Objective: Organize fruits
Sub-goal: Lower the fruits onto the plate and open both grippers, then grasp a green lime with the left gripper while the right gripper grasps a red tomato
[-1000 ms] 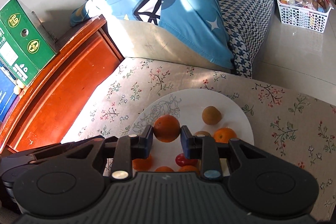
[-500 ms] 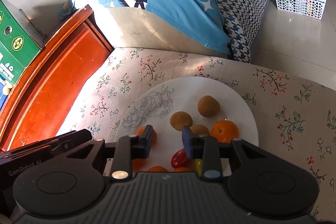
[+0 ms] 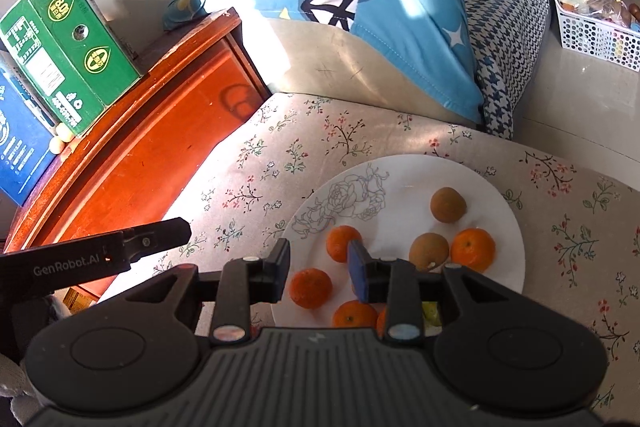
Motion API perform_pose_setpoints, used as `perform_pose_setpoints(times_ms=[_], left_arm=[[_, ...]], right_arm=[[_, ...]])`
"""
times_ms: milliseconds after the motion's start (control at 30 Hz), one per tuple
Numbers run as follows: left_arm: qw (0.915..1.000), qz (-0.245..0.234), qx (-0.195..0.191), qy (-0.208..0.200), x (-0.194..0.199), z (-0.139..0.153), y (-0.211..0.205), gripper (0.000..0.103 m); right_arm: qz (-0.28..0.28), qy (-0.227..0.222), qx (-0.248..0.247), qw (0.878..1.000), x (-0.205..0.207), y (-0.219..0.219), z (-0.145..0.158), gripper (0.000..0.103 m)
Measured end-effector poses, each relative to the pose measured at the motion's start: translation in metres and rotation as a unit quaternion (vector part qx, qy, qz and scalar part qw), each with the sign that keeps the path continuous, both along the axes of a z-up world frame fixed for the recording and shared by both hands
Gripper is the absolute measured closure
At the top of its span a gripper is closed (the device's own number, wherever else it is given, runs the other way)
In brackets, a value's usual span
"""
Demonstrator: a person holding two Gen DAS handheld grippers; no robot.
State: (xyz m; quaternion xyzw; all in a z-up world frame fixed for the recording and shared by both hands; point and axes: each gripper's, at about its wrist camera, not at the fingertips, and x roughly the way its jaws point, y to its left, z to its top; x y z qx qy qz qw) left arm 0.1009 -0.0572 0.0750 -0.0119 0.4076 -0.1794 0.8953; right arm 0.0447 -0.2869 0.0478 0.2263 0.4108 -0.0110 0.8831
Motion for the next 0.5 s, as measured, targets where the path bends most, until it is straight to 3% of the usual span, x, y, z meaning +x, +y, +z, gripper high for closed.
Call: perform_pose_setpoints(times_ms=[267,500], left_arm=[[0.9998,0.009,0.016,0.011,-0.012,-0.007,0.017,0.044],[0.9996,-0.007,0.018,0.021,-0.029,-0.02,0.029,0.044]], right_arm=[[0.031,-0.001,-0.004,1.0,-0.017,0.028,0.0,0.069],[0.019,0.006,0.001,1.0,-0.03,0.037,-0.003,0.07]])
